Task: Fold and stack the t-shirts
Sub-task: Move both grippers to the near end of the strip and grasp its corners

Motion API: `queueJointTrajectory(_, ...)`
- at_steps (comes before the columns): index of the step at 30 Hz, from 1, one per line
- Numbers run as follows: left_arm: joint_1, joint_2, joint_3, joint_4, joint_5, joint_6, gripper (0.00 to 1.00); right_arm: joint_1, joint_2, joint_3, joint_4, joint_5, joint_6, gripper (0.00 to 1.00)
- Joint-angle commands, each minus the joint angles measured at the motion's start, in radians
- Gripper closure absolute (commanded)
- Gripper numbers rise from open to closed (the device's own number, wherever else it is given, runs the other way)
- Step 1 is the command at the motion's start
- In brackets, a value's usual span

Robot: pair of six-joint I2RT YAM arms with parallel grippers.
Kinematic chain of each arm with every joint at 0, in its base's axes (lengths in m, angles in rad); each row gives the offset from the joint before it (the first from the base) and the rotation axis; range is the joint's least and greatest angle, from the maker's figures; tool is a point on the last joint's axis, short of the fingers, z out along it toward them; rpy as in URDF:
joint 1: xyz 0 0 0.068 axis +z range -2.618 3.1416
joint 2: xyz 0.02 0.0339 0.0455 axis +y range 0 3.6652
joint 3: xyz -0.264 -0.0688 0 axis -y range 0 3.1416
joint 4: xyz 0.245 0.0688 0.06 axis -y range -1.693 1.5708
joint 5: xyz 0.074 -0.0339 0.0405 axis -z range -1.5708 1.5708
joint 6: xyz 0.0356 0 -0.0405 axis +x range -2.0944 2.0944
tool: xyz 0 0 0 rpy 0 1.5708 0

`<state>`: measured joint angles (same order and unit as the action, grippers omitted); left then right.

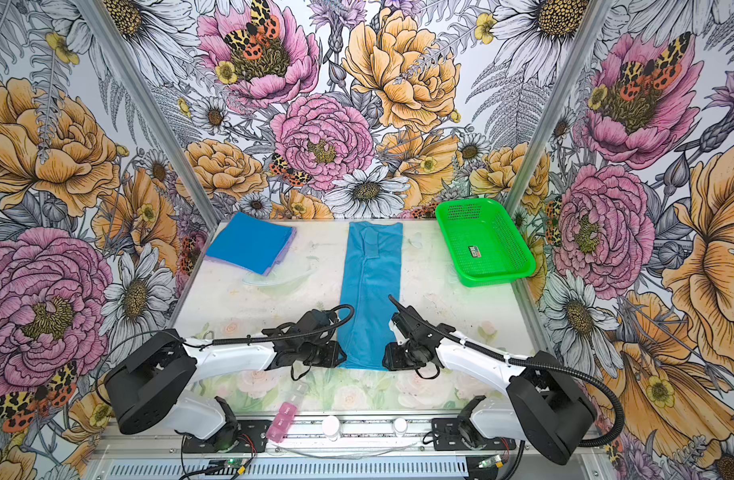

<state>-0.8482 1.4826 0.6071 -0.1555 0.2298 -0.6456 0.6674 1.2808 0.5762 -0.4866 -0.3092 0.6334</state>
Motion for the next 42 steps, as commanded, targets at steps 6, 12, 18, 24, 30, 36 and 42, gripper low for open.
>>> queueJointTrajectory(6,-0.01,-0.009,-0.038,-0.055,-0.017,0.002,0.5,0.015,0.018,-0.014,0.033,0.024,0.022,0.72)
queueJointTrajectory(12,-0.008,-0.035,-0.056,-0.091,-0.04,0.001,0.56,0.015,0.002,-0.032,0.03,0.032,0.039,0.82)
queueJointTrajectory(18,-0.001,-0.043,-0.069,-0.102,-0.053,-0.002,0.63,0.015,-0.035,-0.051,0.032,0.045,0.056,0.94)
queueJointTrajectory(24,-0.002,0.006,-0.059,-0.092,-0.044,0.003,0.99,0.011,-0.064,-0.069,0.035,0.056,0.072,0.99)
queueJointTrajectory(30,0.0,0.013,-0.076,-0.091,-0.043,0.0,1.0,-0.032,-0.119,-0.111,0.035,0.045,0.079,1.0)
queueJointTrajectory(36,0.003,-0.013,-0.092,-0.102,-0.045,-0.003,1.0,-0.095,-0.19,-0.152,0.04,-0.008,0.056,1.0)
queueJointTrajectory(42,-0.001,-0.005,-0.083,-0.092,-0.013,0.004,1.0,-0.111,-0.205,-0.146,0.04,-0.04,0.039,0.71)
